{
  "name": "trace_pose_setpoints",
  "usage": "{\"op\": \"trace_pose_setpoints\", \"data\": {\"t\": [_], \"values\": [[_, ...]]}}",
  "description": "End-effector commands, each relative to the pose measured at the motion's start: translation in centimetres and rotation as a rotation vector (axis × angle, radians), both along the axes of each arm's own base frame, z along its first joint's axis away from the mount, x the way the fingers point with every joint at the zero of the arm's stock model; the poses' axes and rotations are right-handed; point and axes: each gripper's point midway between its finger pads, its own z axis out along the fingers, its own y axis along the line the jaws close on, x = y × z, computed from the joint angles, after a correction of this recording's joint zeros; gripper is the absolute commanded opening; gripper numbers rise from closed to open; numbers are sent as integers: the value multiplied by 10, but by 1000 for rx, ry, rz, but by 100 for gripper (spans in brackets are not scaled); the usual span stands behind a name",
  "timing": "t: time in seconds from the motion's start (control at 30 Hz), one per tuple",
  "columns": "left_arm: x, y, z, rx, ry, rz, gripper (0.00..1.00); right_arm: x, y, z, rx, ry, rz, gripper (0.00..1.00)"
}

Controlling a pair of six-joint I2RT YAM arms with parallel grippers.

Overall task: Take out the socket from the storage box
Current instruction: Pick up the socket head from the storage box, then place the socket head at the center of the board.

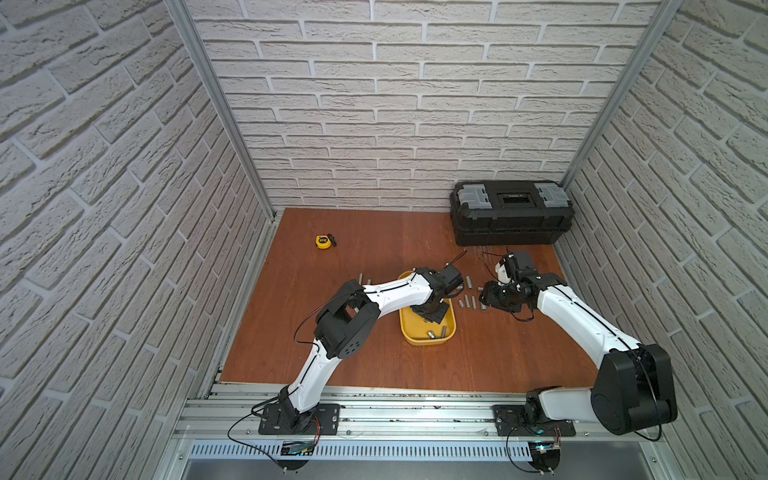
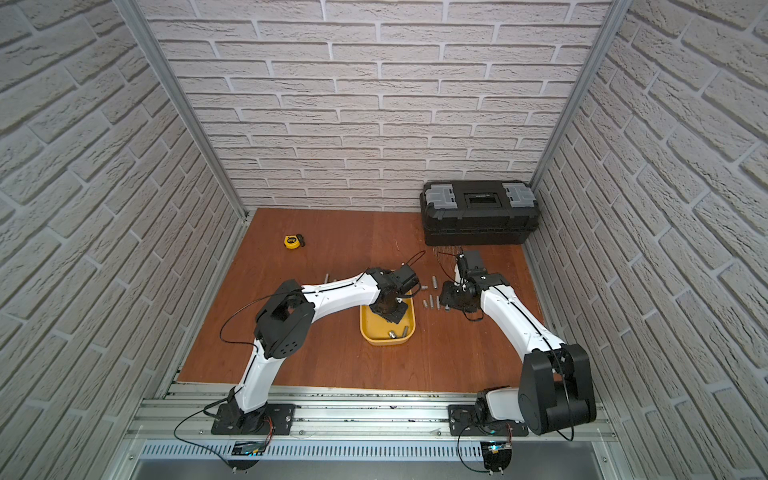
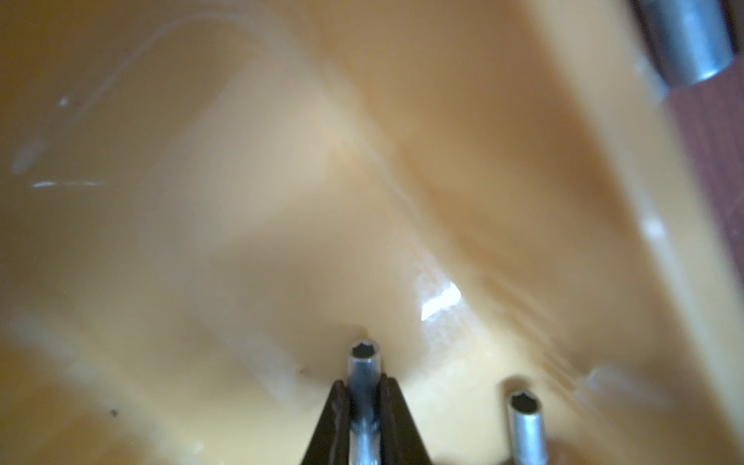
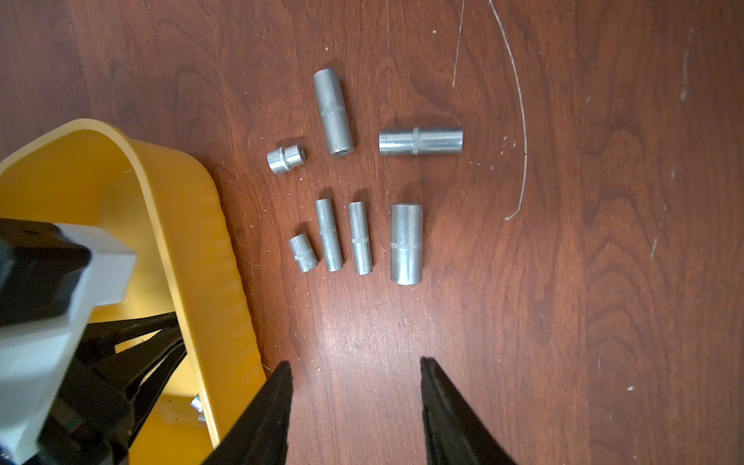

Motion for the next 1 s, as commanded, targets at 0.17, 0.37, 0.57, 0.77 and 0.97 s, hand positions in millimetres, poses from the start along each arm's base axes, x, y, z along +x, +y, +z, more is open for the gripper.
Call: {"op": "trace_pose_setpoints", "data": {"t": [0.17, 0.37, 0.57, 0.77, 0.97], "values": [[44, 28, 85, -143, -149, 100, 5, 6, 1, 4, 8, -19, 10, 52], [67, 91, 98, -120, -182, 218, 6, 9, 4, 3, 21, -17, 16, 52], [91, 158, 81, -53, -143, 319, 6, 7, 5, -3, 27, -1, 21, 52], [114, 199, 71, -26, -130, 393, 6, 2, 4, -2, 25, -10, 19, 52], [130, 237, 42, -56, -76, 495, 6, 1, 5, -3, 32, -6, 21, 52]]}}
